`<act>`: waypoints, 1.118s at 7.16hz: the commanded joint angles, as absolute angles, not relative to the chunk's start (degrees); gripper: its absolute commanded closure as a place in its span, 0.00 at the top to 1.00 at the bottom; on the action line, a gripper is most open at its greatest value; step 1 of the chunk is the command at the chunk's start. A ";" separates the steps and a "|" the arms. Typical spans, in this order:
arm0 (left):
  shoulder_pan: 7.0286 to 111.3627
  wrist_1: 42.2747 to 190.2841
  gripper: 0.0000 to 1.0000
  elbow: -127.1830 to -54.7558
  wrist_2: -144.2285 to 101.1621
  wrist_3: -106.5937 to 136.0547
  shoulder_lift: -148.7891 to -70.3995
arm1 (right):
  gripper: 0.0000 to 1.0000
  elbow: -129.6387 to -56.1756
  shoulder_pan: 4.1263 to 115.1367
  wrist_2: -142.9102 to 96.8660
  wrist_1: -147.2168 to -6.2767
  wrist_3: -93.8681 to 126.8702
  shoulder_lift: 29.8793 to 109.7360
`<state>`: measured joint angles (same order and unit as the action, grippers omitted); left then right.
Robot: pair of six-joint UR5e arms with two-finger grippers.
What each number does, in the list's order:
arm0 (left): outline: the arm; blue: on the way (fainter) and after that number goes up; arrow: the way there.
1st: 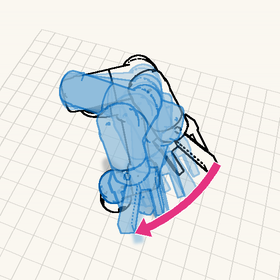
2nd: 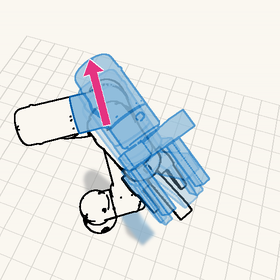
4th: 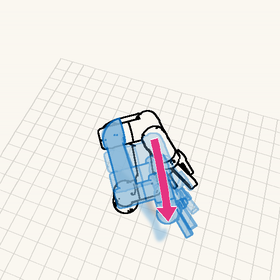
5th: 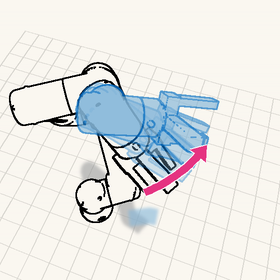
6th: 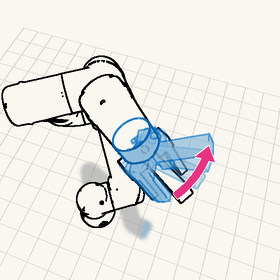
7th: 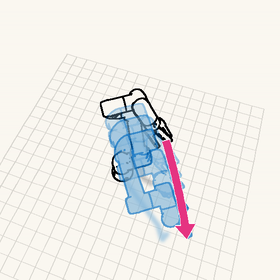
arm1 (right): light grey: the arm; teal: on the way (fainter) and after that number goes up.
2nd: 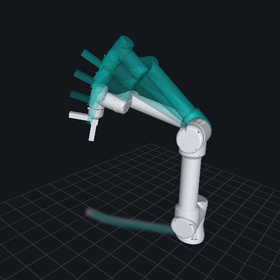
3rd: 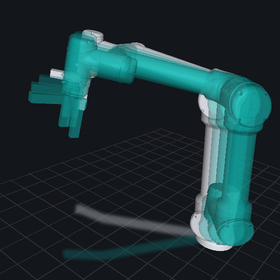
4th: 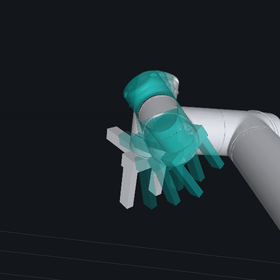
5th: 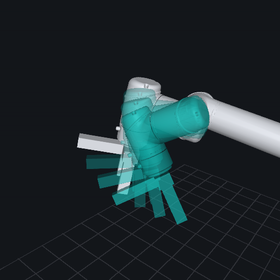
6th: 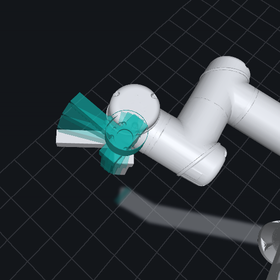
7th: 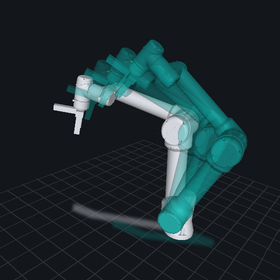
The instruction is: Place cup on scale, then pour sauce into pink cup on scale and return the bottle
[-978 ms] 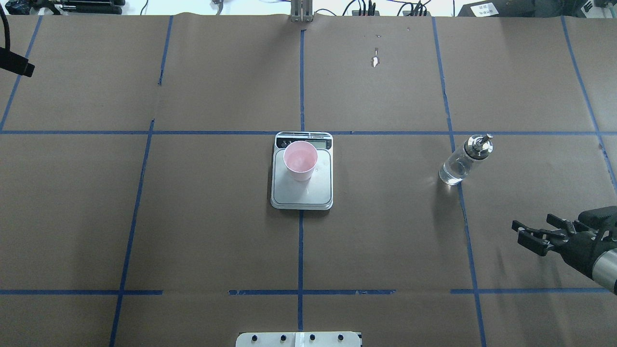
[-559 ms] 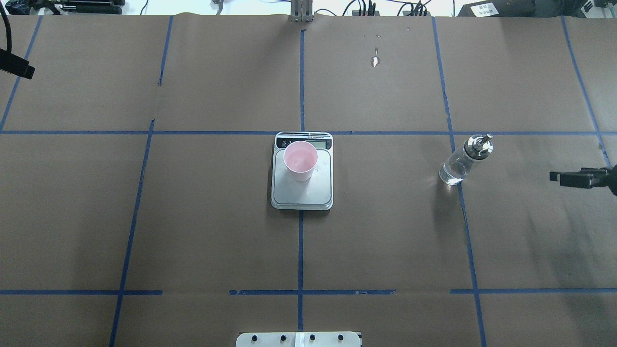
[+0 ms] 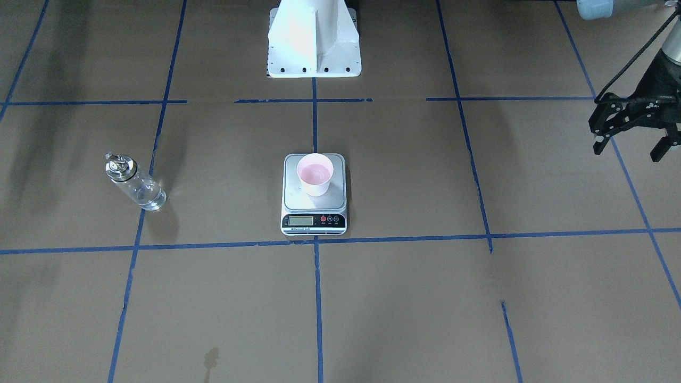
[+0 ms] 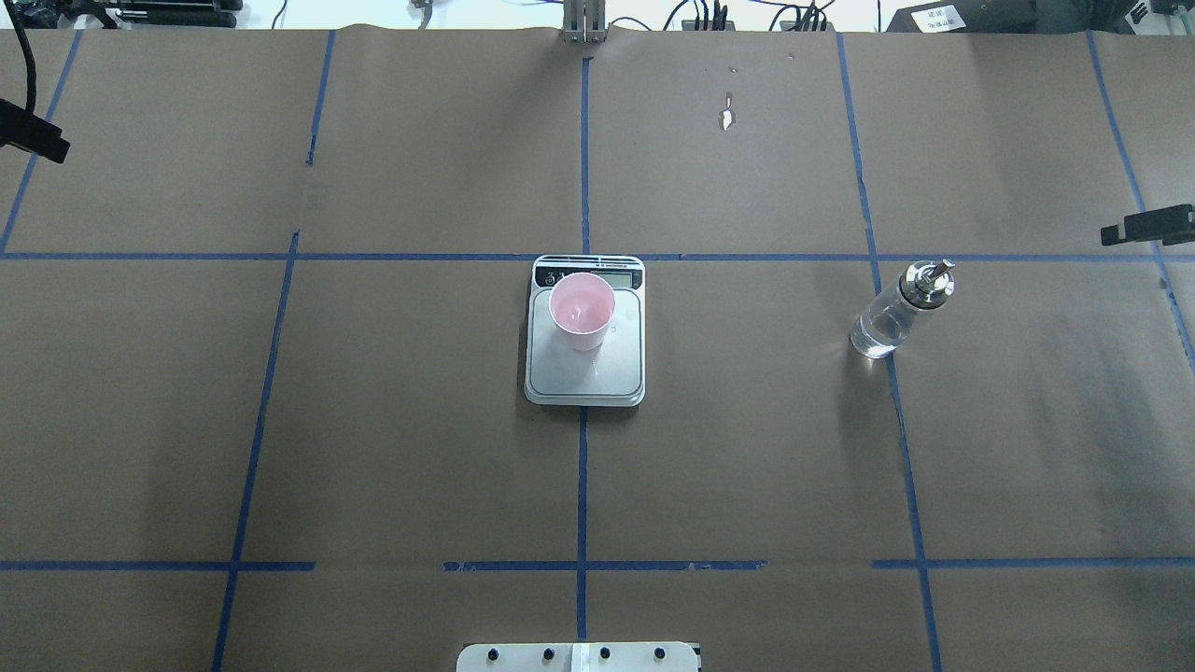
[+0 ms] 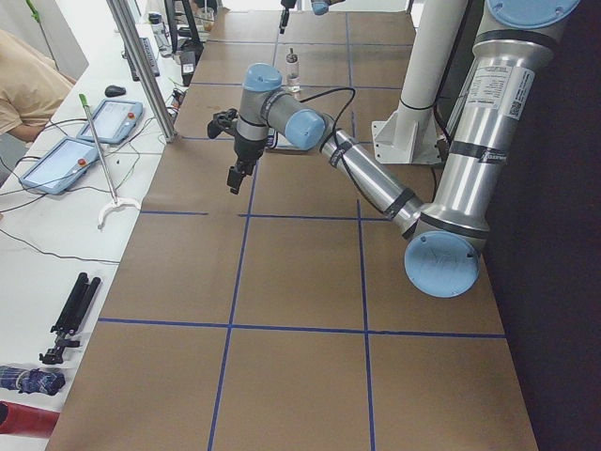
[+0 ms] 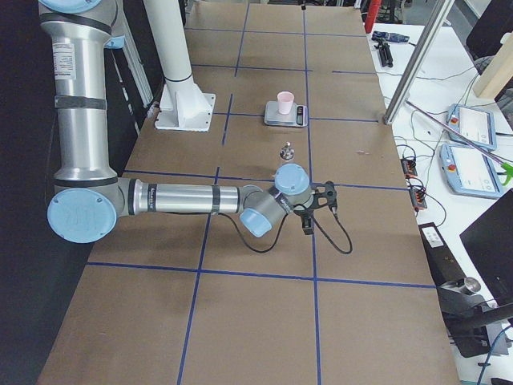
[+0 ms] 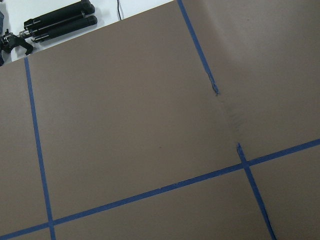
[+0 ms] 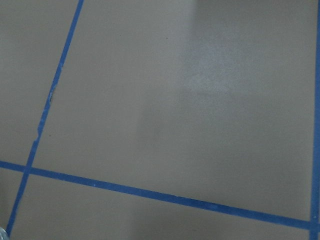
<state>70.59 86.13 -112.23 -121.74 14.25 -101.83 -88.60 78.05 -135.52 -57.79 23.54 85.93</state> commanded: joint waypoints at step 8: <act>93.00 83.32 1.00 -84.79 -136.05 -10.98 -100.50 | 1.00 -101.25 87.63 -136.14 -92.11 -7.04 96.23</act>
<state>93.91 84.65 -82.50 -134.61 -10.66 -103.92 -101.19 87.34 -136.07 -91.95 -7.57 95.14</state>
